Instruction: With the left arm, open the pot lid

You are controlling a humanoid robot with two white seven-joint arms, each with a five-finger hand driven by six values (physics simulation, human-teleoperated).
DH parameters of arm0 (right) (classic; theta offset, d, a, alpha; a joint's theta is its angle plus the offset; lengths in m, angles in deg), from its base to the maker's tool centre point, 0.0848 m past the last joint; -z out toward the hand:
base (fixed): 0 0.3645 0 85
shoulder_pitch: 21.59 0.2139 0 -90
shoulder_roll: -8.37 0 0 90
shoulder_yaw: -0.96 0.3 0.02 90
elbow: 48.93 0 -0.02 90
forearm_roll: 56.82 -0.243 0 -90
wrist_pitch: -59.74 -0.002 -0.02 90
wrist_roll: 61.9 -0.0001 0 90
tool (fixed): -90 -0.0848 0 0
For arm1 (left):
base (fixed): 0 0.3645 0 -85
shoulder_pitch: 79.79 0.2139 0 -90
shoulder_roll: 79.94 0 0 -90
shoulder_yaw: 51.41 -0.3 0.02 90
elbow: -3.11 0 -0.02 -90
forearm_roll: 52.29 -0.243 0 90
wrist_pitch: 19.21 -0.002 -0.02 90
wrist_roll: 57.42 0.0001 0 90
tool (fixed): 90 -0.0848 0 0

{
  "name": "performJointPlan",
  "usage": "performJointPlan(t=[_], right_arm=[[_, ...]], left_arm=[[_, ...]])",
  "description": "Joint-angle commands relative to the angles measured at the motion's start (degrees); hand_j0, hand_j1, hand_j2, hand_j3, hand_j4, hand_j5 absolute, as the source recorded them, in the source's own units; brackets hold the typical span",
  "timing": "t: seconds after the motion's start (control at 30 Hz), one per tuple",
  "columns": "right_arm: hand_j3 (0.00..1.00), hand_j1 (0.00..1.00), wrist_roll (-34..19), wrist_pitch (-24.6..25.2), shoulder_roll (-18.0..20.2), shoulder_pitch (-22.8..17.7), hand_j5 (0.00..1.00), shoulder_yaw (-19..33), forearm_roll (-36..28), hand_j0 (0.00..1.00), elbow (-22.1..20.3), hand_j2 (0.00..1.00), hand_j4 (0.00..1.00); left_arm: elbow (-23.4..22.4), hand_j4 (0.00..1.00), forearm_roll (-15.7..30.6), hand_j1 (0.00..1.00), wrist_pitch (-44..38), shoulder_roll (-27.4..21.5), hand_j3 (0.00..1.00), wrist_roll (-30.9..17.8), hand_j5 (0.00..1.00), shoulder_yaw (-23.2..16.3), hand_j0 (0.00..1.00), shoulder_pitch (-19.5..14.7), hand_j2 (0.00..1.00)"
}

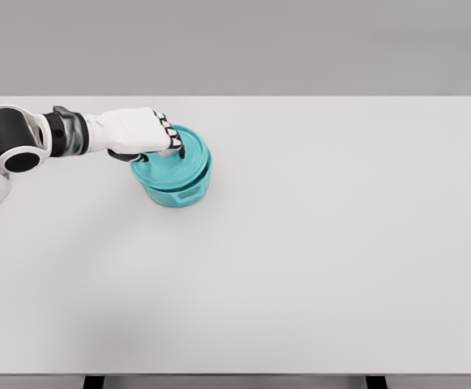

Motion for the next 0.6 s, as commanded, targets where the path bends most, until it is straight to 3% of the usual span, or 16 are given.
performJointPlan(t=[0.0, 0.37, 0.57], right_arm=[[1.00, 1.00, 0.00, -0.02, 0.00, 0.00, 1.00, 0.01, -0.06, 1.00, 0.00, 1.00, 1.00], [1.00, 1.00, 0.00, -0.02, 0.00, 0.00, 1.00, 0.01, -0.06, 1.00, 0.00, 1.00, 1.00], [1.00, 1.00, 0.00, -0.02, 0.00, 0.00, 1.00, 0.01, -0.06, 1.00, 0.00, 1.00, 1.00]], left_arm=[[-0.25, 0.68, 0.18, 0.68, -0.12, 0.02, 0.68, 0.01, 0.68, 0.10, 0.68, 0.00, 0.68], [-0.25, 0.47, 1.06, 0.47, -0.12, 0.55, 0.47, 0.01, 0.47, 1.33, 0.47, 0.18, 0.47], [-0.16, 0.46, 6.42, 0.46, -0.12, -1.47, 0.46, 0.01, 0.46, 2.56, 0.46, -0.09, 0.46]])
